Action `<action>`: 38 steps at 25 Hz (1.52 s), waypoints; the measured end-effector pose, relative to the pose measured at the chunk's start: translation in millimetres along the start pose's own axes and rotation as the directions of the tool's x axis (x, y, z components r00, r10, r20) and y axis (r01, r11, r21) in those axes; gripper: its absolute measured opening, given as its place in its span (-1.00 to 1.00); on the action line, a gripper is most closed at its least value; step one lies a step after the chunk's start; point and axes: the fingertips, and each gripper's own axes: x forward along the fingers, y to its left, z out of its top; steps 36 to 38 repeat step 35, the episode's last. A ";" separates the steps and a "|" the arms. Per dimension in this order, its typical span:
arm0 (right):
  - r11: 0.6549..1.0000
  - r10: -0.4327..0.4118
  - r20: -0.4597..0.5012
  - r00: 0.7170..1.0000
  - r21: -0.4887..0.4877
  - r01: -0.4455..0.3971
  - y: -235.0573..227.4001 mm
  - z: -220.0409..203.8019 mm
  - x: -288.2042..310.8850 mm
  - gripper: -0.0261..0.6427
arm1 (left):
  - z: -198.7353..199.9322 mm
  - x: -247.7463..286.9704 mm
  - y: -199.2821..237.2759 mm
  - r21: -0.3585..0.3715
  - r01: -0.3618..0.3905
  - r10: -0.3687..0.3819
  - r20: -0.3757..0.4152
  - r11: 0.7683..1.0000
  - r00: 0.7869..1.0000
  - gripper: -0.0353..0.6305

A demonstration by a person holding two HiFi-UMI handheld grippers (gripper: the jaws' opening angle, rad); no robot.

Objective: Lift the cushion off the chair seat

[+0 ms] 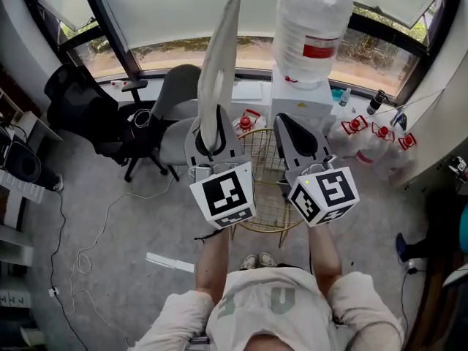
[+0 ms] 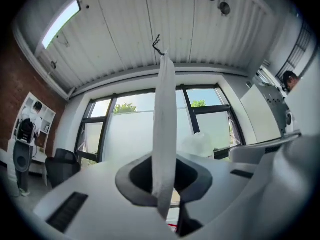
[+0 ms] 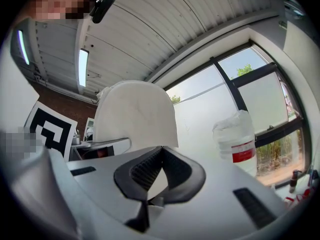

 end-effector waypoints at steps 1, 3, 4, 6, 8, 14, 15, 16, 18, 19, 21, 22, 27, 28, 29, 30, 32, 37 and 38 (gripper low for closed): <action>1.000 -0.012 -0.004 1.000 -0.002 0.012 -0.8 -2.3 -3.4 -0.88 | -0.8 -5.0 -0.2 0.026 -0.013 0.013 0.004 1.000 1.000 -0.75; 0.999 -0.041 -0.015 0.999 -0.018 0.041 -3.4 -8.4 -11.9 -0.88 | -7.5 -16.3 -0.4 0.071 -0.040 0.040 0.002 0.997 0.999 -0.75; 0.998 -0.058 -0.019 0.998 -0.031 0.057 -5.3 -11.0 -16.3 -0.88 | -11.6 -21.4 -0.9 0.094 -0.051 0.051 -0.002 0.994 0.999 -0.75; 0.995 -0.087 -0.019 0.996 -0.054 0.086 -9.5 -14.3 -23.8 -0.88 | -19.1 -28.4 -3.1 0.137 -0.063 0.064 -0.008 0.989 0.998 -0.75; 0.993 -0.108 -0.017 0.994 -0.057 0.107 -12.9 -18.3 -29.7 -0.88 | -25.4 -31.7 -6.1 0.166 -0.060 0.064 -0.017 0.984 0.998 -0.75; 0.990 -0.139 -0.034 0.990 -0.030 0.138 -15.9 -35.6 -39.1 -0.88 | -32.1 -35.2 -13.0 0.158 -0.029 0.035 -0.035 0.987 0.999 -0.75; 0.990 -0.140 -0.036 0.989 -0.028 0.139 -16.5 -36.5 -40.0 -0.88 | -32.1 -35.1 -14.9 0.158 -0.025 0.031 -0.034 0.987 0.999 -0.75; 0.990 -0.142 -0.037 0.989 -0.029 0.141 -17.0 -36.9 -40.8 -0.88 | -31.9 -34.9 -16.9 0.158 -0.022 0.028 -0.033 0.987 0.999 -0.75; 0.989 -0.146 -0.037 0.989 -0.035 0.145 -18.2 -36.3 -42.2 -0.88 | -30.9 -34.4 -20.2 0.158 -0.018 0.023 -0.029 0.987 0.999 -0.75; 0.988 -0.149 -0.035 0.988 -0.038 0.147 -19.1 -35.6 -42.8 -0.88 | -30.2 -34.1 -21.5 0.157 -0.017 0.021 -0.026 0.987 0.999 -0.75; 0.987 -0.153 -0.030 0.988 -0.044 0.152 -21.1 -33.1 -44.1 -0.88 | -28.4 -33.6 -23.7 0.157 -0.015 0.019 -0.020 0.987 1.000 -0.75; 0.987 -0.156 -0.027 0.987 -0.048 0.154 -22.1 -31.2 -45.1 -0.88 | -27.3 -33.4 -24.8 0.157 -0.014 0.017 -0.018 0.987 1.000 -0.75; 0.985 -0.167 -0.015 0.986 -0.054 0.166 -25.9 -26.9 -51.2 -0.88 | -19.0 -34.8 -31.0 0.154 -0.012 0.010 0.011 0.988 1.000 -0.75; 0.984 -0.168 -0.012 0.986 -0.058 0.167 -26.1 -25.3 -51.9 -0.88 | -15.4 -34.8 -32.5 0.149 -0.014 0.010 0.026 0.989 1.000 -0.75; 0.984 -0.169 -0.009 0.986 -0.062 0.168 -26.2 -23.1 -52.4 -0.88 | -12.2 -34.7 -33.9 0.145 -0.014 0.009 0.037 0.989 0.999 -0.75; 0.983 -0.170 -0.005 0.985 -0.065 0.169 -26.4 -21.0 -52.7 -0.88 | -9.7 -34.5 -35.1 0.144 -0.014 0.008 0.045 0.989 0.999 -0.75; 0.983 -0.171 0.002 0.985 -0.071 0.170 -26.4 -17.8 -53.2 -0.88 | -6.5 -34.6 -37.0 0.143 -0.013 0.005 0.053 0.990 0.999 -0.75; 0.982 -0.170 0.010 0.985 -0.078 0.170 -25.8 -14.9 -54.5 -0.88 | -4.3 -35.9 -39.2 0.138 -0.010 0.002 0.059 0.990 0.998 -0.75; 0.982 -0.170 0.010 0.985 -0.078 0.170 -25.8 -14.9 -54.5 -0.88 | -4.3 -35.9 -39.2 0.138 -0.010 0.002 0.059 0.990 0.998 -0.75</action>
